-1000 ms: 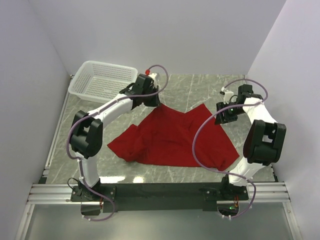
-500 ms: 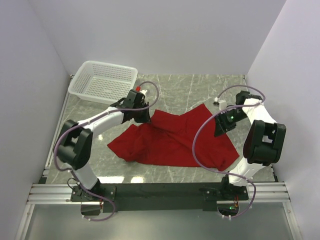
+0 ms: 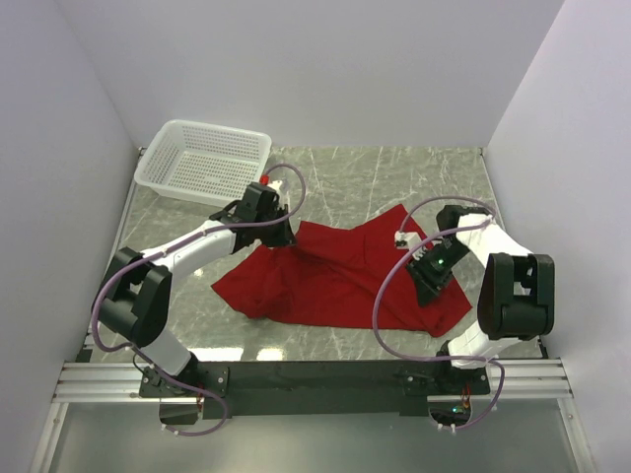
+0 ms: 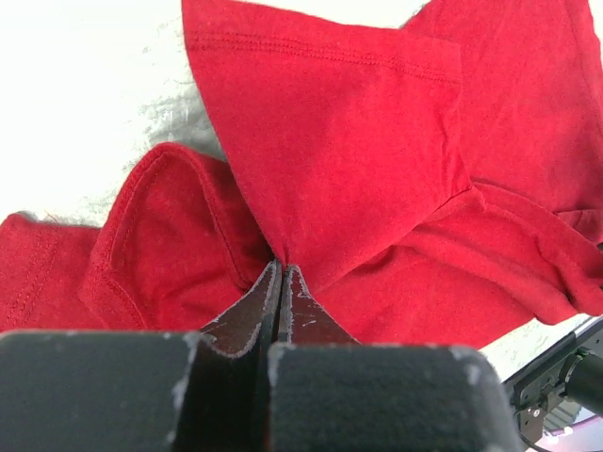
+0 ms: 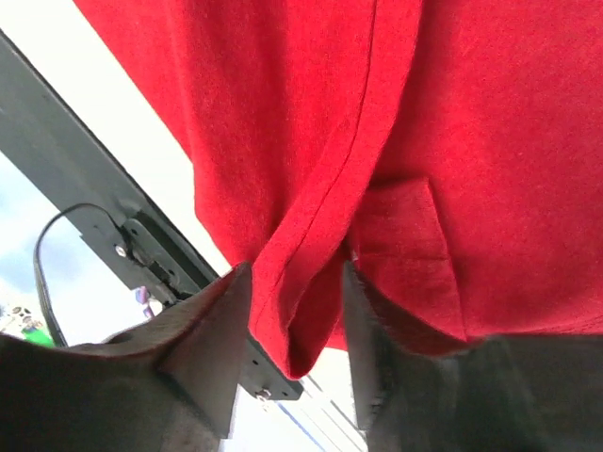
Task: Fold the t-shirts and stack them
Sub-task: Flatten the tshirt out
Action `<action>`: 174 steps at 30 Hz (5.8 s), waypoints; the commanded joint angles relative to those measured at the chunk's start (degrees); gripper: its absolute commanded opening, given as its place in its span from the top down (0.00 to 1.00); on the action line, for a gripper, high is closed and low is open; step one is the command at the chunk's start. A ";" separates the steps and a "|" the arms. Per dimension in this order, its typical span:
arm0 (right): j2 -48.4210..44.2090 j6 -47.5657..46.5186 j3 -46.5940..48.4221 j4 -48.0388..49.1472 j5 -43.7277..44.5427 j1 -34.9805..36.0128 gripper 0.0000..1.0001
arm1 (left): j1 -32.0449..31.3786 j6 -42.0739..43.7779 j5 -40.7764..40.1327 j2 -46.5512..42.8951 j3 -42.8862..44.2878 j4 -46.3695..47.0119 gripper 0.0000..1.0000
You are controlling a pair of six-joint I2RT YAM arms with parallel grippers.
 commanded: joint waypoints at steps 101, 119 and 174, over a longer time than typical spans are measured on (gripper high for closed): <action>4.00 41.45 9.85 37.44 19.27 -16.48 0.44 | 7.17 -0.59 2.77 28.56 39.25 -1.71 0.24; 9.19 40.84 11.87 37.10 15.76 -20.70 0.46 | 7.34 -1.64 -7.34 46.58 56.75 -8.21 0.33; 23.61 41.80 22.33 34.20 13.74 -22.90 0.71 | 11.21 -7.71 2.59 49.67 60.10 -8.57 0.99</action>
